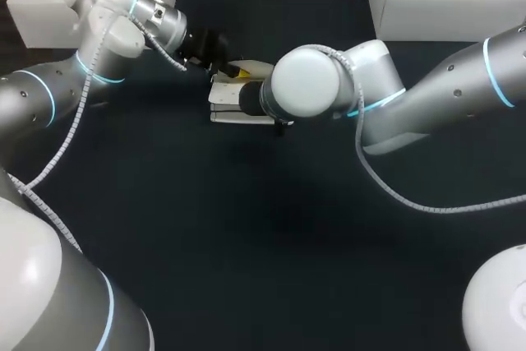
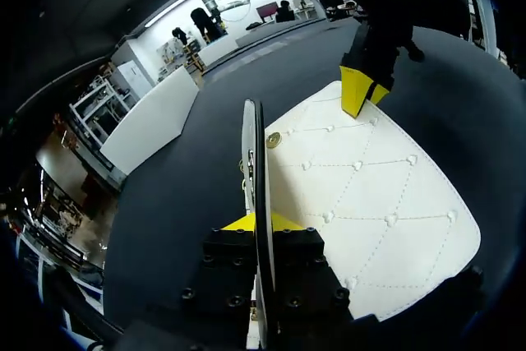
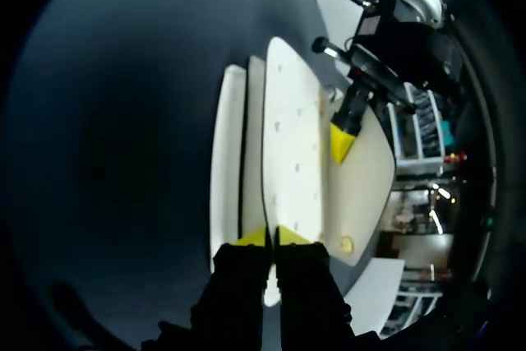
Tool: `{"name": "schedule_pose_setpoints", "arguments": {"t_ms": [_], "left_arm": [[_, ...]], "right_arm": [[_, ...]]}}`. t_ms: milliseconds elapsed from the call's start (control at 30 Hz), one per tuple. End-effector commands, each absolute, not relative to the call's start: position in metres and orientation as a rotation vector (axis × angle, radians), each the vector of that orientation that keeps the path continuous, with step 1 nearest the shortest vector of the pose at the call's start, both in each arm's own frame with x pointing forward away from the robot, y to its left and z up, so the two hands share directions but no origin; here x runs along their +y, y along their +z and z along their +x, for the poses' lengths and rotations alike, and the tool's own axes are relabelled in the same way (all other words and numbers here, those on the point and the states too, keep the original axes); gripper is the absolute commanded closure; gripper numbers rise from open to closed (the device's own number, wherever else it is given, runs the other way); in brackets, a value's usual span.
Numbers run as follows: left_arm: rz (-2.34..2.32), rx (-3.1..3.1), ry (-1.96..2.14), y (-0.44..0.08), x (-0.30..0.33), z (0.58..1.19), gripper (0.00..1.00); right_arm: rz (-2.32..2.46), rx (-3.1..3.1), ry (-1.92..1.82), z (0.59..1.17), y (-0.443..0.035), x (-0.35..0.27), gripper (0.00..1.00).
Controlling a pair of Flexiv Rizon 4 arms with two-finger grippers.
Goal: Pick up the bag, open it, inspect its contents, close it, and place it on the opposite side
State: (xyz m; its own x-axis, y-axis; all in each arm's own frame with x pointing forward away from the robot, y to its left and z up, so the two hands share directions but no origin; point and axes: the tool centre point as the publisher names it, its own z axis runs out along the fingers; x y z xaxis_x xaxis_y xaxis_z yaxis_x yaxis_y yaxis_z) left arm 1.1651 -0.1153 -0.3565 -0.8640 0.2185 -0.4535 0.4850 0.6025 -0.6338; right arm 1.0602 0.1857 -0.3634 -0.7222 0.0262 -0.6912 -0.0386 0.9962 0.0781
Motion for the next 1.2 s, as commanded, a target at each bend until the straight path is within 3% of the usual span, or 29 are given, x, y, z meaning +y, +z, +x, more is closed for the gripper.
{"name": "schedule_pose_setpoints", "arguments": {"t_ms": [33, 200, 233, 267, 467, 567, 767, 800, 833, 1200], "left_arm": [[0.529, 2.404, -1.098, -0.358, -0.114, 1.146, 1.00], [0.483, 2.438, -1.105, -0.359, -0.112, 1.148, 0.99], [0.467, 2.443, -1.097, -0.356, -0.111, 1.149, 0.77], [0.463, 2.443, -1.092, -0.353, -0.111, 1.150, 0.67], [0.433, 2.491, -1.095, -0.334, -0.109, 1.156, 0.53], [0.421, 2.495, -1.097, -0.327, -0.106, 1.161, 0.58], [0.417, 2.512, -1.053, -0.322, -0.105, 1.166, 0.79], [0.421, 2.515, -1.047, -0.323, -0.106, 1.166, 0.84], [0.425, 2.513, -1.028, -0.324, -0.106, 1.166, 0.98], [0.492, 2.432, -1.024, -0.342, -0.104, 1.134, 1.00]], "right_arm": [[-0.007, 2.373, 0.112, 1.061, -0.365, 0.186, 1.00], [-0.007, 2.373, 0.112, 1.061, -0.365, 0.186, 1.00], [-0.007, 2.373, 0.112, 1.061, -0.365, 0.186, 1.00], [-0.007, 2.373, 0.112, 1.061, -0.365, 0.186, 1.00], [-0.007, 2.373, 0.112, 1.061, -0.365, 0.186, 1.00], [-0.007, 2.373, 0.112, 1.061, -0.365, 0.186, 1.00], [-0.007, 2.373, 0.112, 1.061, -0.365, 0.186, 1.00], [-0.007, 2.373, 0.112, 1.061, -0.365, 0.186, 1.00], [-0.007, 2.373, 0.112, 1.061, -0.365, 0.186, 1.00], [-0.007, 2.373, 0.112, 1.061, -0.365, 0.186, 1.00]]}}
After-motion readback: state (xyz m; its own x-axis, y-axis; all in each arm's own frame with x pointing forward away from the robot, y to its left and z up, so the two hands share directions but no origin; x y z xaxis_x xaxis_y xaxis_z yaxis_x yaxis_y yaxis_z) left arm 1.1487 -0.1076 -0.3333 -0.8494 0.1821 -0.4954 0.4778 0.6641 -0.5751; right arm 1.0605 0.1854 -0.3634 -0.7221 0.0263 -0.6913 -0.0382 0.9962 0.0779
